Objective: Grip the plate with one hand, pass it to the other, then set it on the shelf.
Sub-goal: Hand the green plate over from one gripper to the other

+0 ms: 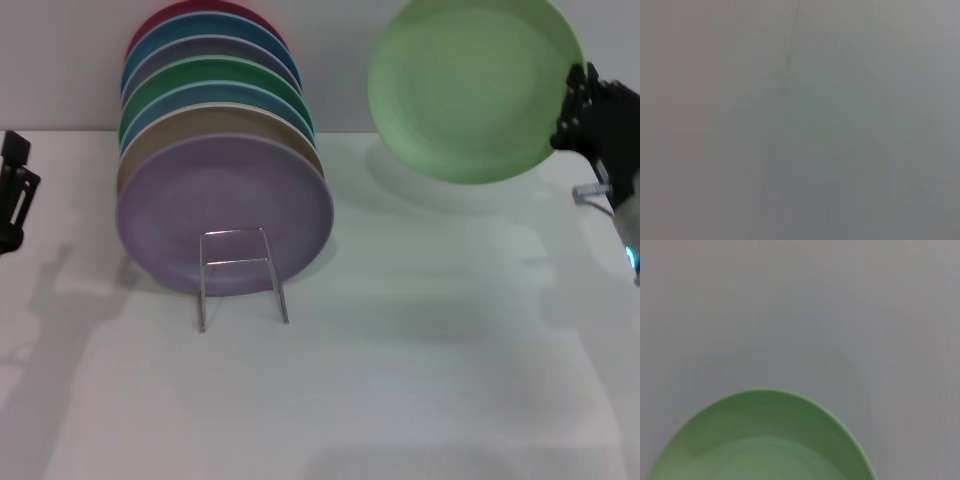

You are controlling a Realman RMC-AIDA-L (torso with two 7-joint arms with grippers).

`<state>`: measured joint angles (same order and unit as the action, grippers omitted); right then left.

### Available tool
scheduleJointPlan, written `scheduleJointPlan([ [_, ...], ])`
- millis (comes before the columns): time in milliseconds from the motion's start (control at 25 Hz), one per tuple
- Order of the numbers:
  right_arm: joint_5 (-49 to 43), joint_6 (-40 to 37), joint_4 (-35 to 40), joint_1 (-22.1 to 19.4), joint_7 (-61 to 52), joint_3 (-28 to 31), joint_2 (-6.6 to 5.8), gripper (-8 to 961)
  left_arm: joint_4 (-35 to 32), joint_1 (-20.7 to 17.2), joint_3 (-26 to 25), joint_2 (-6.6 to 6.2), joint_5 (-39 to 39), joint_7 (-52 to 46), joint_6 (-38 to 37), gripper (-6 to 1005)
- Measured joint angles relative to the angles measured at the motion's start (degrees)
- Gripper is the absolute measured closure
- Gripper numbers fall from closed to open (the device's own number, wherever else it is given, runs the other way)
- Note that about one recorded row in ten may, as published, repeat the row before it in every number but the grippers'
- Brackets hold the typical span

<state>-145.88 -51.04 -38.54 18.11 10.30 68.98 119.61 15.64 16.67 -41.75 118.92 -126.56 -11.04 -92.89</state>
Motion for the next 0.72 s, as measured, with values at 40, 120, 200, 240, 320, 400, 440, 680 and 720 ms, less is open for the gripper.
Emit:
scheduleJointPlan([
  [40, 0.00, 0.00, 0.00, 0.00, 0.00, 0.00, 0.00, 927, 0.00, 0.00, 0.00, 0.00, 0.00, 0.00, 0.00, 166],
  [120, 0.00, -4.46, 1.88, -1.21, -1.80, -2.17, 0.04, 926, 0.01, -0.51, 1.70, -0.03, 0.00, -1.30, -1.34, 166],
  [200, 0.00, -9.78, 3.04, -3.59, -2.63, -5.36, 0.08, 926, 0.00, -1.33, 5.92, -0.09, 0.00, -1.66, -3.70, 166],
  [240, 0.00, -9.78, 3.04, -3.59, -2.63, -5.36, 0.08, 926, 0.00, -1.44, 7.10, -0.09, -0.01, -1.82, -4.30, 166],
  [320, 0.00, -13.14, 3.50, -5.23, -2.65, -7.87, 0.13, 927, 0.00, -1.44, 7.10, -0.09, -0.01, -1.82, -4.30, 166],
  [400, 0.00, -18.27, 3.99, -7.52, -2.63, -11.72, 0.17, 928, 0.75, -1.71, 14.44, -0.10, -0.01, -2.05, -5.80, 166],
  [440, -0.01, -19.72, 4.06, -8.27, -2.59, -12.91, 0.18, 928, 0.90, -1.70, 15.64, -0.09, -0.02, -1.97, -5.80, 166],
  [680, -0.01, -26.70, 5.43, -10.38, -1.73, -18.88, 0.19, 929, 1.22, -1.12, 22.16, 0.02, -0.02, -1.44, -4.41, 166],
  [720, -0.01, -27.25, 5.58, -10.60, -1.30, -19.89, 0.19, 929, 1.30, -0.92, 23.26, 0.04, -0.01, -1.20, -3.80, 166],
])
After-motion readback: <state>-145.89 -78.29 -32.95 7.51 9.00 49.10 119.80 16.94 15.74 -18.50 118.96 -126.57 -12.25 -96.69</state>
